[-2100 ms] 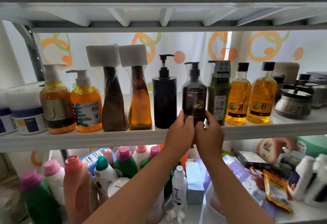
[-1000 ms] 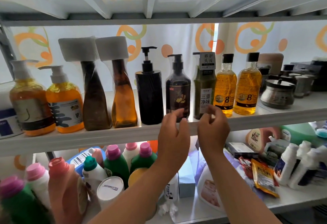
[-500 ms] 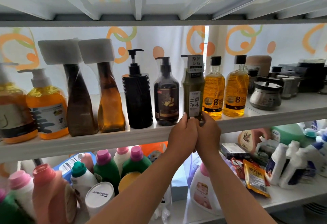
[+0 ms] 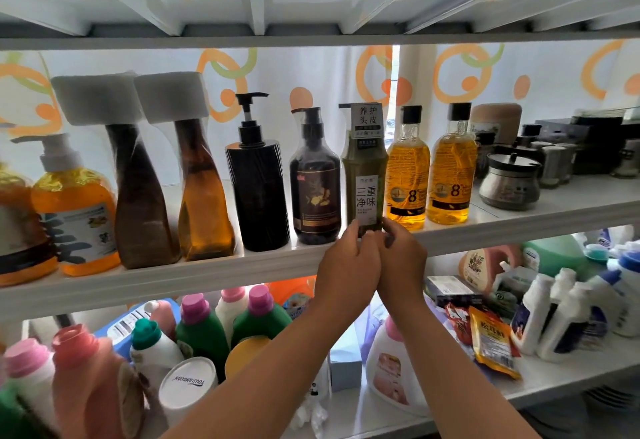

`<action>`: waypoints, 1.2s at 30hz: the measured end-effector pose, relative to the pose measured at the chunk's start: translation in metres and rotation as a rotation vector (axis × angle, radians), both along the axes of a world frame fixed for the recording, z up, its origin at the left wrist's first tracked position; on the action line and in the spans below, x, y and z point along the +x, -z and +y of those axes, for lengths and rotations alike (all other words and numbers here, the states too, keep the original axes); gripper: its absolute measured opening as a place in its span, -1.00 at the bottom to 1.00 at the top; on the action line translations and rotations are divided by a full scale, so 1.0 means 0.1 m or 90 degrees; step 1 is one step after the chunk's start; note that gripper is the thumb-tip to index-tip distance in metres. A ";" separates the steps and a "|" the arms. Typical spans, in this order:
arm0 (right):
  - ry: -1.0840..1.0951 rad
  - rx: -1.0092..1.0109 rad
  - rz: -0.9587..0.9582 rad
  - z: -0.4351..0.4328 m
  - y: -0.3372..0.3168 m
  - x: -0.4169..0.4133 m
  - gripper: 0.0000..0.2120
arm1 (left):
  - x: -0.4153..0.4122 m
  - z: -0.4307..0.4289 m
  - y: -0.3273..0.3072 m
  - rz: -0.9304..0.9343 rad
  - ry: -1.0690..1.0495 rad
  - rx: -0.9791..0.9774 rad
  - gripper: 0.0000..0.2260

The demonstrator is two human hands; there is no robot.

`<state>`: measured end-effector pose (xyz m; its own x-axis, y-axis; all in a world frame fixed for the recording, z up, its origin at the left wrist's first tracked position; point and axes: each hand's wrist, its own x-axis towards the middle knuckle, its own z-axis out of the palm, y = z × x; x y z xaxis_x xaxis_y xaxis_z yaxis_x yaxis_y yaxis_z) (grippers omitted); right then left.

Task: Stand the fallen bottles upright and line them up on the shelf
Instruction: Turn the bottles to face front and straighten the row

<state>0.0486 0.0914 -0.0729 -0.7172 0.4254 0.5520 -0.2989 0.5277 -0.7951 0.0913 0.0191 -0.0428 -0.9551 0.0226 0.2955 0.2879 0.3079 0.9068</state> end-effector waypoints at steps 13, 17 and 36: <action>0.161 -0.010 -0.024 1.04 -0.13 -0.31 -0.23 | -0.07 0.60 -0.04 0.076 0.078 -0.045 -0.63; 0.164 0.053 -0.129 1.13 -0.13 -0.42 -0.33 | -0.16 0.63 0.02 0.031 0.078 -0.041 -0.82; 0.133 0.088 -0.134 1.20 -0.14 -0.40 -0.51 | -0.20 0.66 0.17 0.029 0.112 -0.037 -0.82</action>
<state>0.0083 0.2111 -0.0588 -0.7264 0.5070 0.4640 -0.0098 0.6675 -0.7446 0.0709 0.0847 -0.0597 -0.9205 0.2067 0.3315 0.3821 0.3002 0.8740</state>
